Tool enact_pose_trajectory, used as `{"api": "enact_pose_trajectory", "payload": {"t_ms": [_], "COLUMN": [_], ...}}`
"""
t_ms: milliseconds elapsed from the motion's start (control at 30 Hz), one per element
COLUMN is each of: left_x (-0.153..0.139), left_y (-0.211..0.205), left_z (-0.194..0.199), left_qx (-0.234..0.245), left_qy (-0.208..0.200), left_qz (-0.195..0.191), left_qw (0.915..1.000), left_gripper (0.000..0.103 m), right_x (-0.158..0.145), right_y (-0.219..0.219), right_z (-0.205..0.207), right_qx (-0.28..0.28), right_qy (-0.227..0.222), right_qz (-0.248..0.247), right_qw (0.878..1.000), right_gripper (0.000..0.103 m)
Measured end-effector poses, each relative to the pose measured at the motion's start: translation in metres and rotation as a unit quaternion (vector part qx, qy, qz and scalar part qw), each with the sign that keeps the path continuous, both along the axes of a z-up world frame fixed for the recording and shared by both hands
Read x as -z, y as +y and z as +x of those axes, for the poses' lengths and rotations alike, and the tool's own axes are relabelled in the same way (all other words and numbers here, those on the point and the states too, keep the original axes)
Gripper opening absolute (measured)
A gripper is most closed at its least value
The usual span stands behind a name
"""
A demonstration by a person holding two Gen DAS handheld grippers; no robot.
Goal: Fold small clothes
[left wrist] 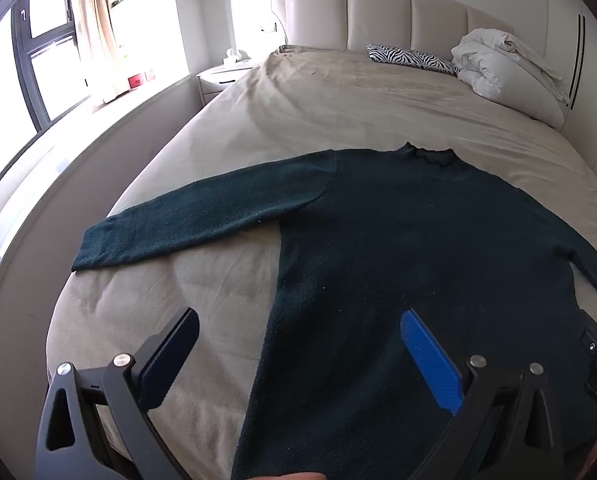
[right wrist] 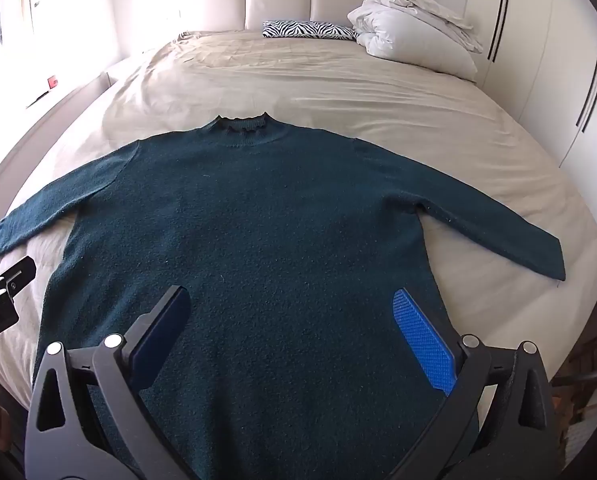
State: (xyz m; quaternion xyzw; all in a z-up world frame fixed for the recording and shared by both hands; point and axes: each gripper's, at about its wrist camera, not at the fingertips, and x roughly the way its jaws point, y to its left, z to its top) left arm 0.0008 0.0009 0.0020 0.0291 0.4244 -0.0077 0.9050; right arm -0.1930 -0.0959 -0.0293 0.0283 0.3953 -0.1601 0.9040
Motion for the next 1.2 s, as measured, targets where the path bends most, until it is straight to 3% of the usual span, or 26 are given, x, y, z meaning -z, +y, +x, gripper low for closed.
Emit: {"api": "enact_pose_trajectory", "payload": {"t_ms": [1200], "left_x": [0.0035], "left_y": [-0.0008], "left_z": [0.0], "left_qx": [0.0], "left_qy": [0.002], "left_qz": [0.0], "left_qw": [1.0], "left_gripper": [0.103], "right_x": [-0.0006], "right_y": [0.0037], "right_z": [-0.0006], "right_qx": [0.0], "right_qy": [0.0], "right_qz": [-0.003], "right_qw": [1.0], "right_gripper": [0.103]}}
